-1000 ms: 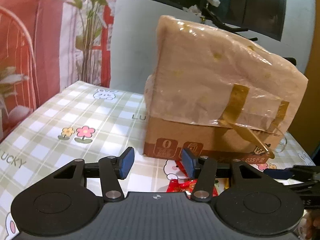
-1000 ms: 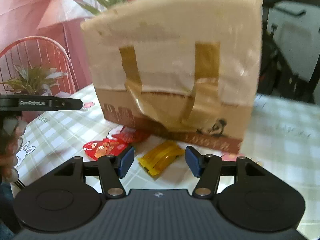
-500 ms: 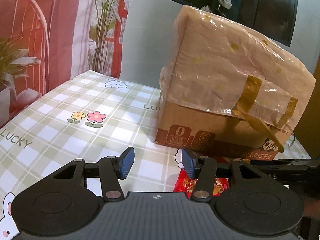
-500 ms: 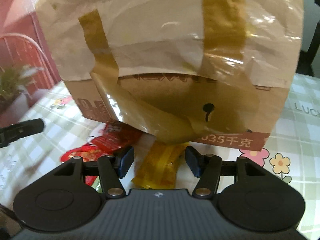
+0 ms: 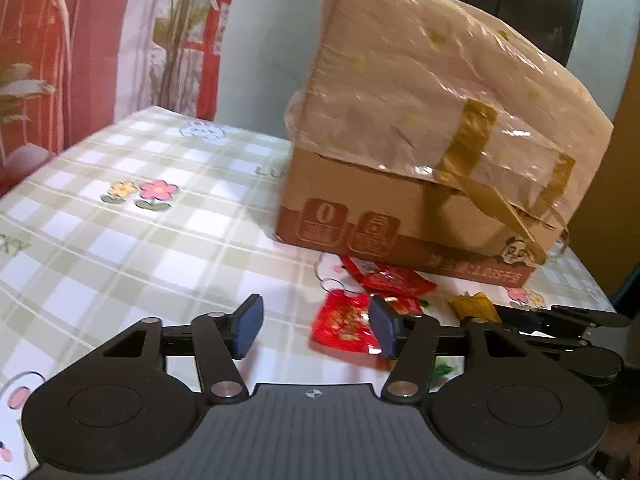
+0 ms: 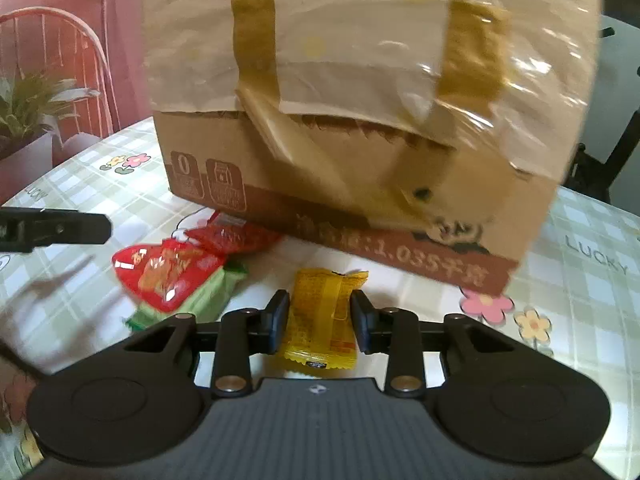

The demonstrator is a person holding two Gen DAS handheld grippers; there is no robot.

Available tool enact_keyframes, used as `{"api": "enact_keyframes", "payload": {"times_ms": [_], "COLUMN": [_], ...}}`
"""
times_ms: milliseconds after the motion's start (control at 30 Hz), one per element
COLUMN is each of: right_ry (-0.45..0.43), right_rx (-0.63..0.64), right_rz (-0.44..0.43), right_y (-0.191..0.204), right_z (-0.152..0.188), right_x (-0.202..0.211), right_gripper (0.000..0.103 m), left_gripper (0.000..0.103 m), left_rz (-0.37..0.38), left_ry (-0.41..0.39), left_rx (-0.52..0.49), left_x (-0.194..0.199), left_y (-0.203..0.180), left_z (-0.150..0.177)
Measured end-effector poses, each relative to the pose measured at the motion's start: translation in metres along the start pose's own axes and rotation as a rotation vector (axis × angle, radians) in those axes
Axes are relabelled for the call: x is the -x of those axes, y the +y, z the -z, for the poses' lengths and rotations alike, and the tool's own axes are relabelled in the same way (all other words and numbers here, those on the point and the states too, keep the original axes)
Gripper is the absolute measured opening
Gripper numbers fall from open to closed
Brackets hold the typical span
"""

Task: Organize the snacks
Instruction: 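Move both tools back to the table toward the red and yellow sachets, then grasp the red pouch with the left gripper while the right gripper grasps the yellow sachet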

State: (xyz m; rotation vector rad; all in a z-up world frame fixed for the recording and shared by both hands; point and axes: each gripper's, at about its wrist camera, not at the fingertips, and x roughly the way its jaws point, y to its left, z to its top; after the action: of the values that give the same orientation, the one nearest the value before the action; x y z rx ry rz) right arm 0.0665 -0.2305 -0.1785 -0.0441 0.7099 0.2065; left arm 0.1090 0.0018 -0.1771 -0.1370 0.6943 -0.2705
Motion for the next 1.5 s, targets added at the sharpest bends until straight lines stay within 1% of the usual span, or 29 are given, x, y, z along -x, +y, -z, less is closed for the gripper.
{"api": "enact_keyframes", "payload": {"times_ms": [67,167,267,367,400,533,567,700,800,900,933,967,1033,1133,1167,1200,1267,1333,1500], "right_ry": [-0.003,-0.008,-0.015,-0.021,-0.024,-0.032,-0.032,-0.033,-0.036,-0.032,-0.031,-0.031,-0.031,-0.03,-0.03,-0.029,-0.029,-0.029,-0.029], "right_rx": [-0.015,-0.023,-0.008,0.001,-0.001,-0.033,-0.04,-0.042,-0.045,-0.055,-0.054,-0.052,-0.05,-0.052,-0.053,-0.053,-0.053,-0.052,-0.055], "right_rz": [-0.007,-0.017,-0.022,-0.031,-0.035,-0.044,-0.047,-0.053,-0.056,-0.058,-0.059,-0.059,-0.06,-0.062,-0.062,-0.063,-0.063,-0.064,-0.066], "right_y": [-0.001,-0.003,-0.002,-0.001,-0.002,-0.007,-0.008,-0.008,-0.008,-0.009,-0.009,-0.008,-0.008,-0.007,-0.007,-0.007,-0.007,-0.007,-0.006], "right_z": [0.001,-0.001,0.0,0.001,0.002,0.002,0.002,0.002,0.002,0.002,0.002,0.002,0.002,0.002,0.002,0.002,0.002,0.003,0.003], "right_x": [0.001,0.001,0.002,0.003,0.004,0.004,0.005,0.005,0.005,0.005,0.005,0.005,0.005,0.004,0.004,0.004,0.005,0.005,0.005], "right_gripper": [0.035,0.035,0.035,0.035,0.035,0.035,0.035,0.035,0.035,0.035,0.035,0.035,0.035,0.035,0.035,0.035,0.035,0.035,0.035], "left_gripper": [0.069,0.07,0.073,0.079,0.079,0.084,0.087,0.096,0.097,0.094,0.091,0.084,0.079,0.068,0.053,0.05,0.047,0.046,0.047], "left_rz": [0.012,0.015,0.021,0.013,0.007,-0.015,-0.01,-0.005,-0.003,0.002,0.001,0.002,0.015,0.025,0.025,0.024,0.03,0.034,0.023], "left_ry": [0.01,0.023,0.03,0.038,0.037,0.052,0.054,0.065,0.066,0.062,0.059,0.055,0.049,0.042,0.042,0.036,0.041,0.043,0.041], "left_rx": [-0.005,-0.047,-0.061,-0.078,-0.089,-0.129,-0.131,-0.112,-0.112,-0.103,-0.099,-0.093,-0.074,-0.03,-0.016,-0.007,0.002,0.003,-0.033], "left_x": [-0.002,-0.006,-0.012,-0.018,-0.02,-0.033,-0.036,-0.047,-0.049,-0.047,-0.046,-0.045,-0.041,-0.036,-0.034,-0.033,-0.032,-0.032,-0.031], "left_y": [-0.004,-0.014,-0.02,-0.025,-0.028,-0.035,-0.036,-0.037,-0.037,-0.036,-0.035,-0.034,-0.031,-0.025,-0.022,-0.019,-0.016,-0.016,-0.019], "left_z": [0.002,0.005,0.006,0.005,0.005,0.005,0.006,0.006,0.006,0.007,0.007,0.008,0.009,0.009,0.008,0.008,0.006,0.007,0.006]}}
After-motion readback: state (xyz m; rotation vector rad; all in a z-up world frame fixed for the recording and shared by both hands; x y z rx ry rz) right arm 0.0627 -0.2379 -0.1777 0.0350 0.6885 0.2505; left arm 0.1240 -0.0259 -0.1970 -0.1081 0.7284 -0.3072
